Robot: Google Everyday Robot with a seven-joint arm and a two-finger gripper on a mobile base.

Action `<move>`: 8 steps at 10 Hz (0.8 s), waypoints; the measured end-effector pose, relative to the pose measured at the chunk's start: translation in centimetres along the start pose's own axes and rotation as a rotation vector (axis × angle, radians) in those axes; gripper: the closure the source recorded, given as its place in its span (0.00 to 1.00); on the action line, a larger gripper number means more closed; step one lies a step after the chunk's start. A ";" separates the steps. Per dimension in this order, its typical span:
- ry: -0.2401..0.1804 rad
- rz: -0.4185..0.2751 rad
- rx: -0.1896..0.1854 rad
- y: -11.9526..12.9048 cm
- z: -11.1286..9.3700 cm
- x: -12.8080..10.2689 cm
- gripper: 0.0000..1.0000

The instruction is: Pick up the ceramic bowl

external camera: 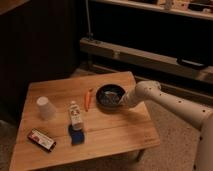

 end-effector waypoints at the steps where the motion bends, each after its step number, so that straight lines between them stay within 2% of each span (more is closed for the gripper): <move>1: -0.009 -0.008 0.011 -0.3 0.0 -0.2 1.00; 4: -0.039 -0.064 0.115 -1.7 -2.3 -1.1 1.00; 8: -0.036 -0.197 0.277 -6.2 -10.0 -4.3 1.00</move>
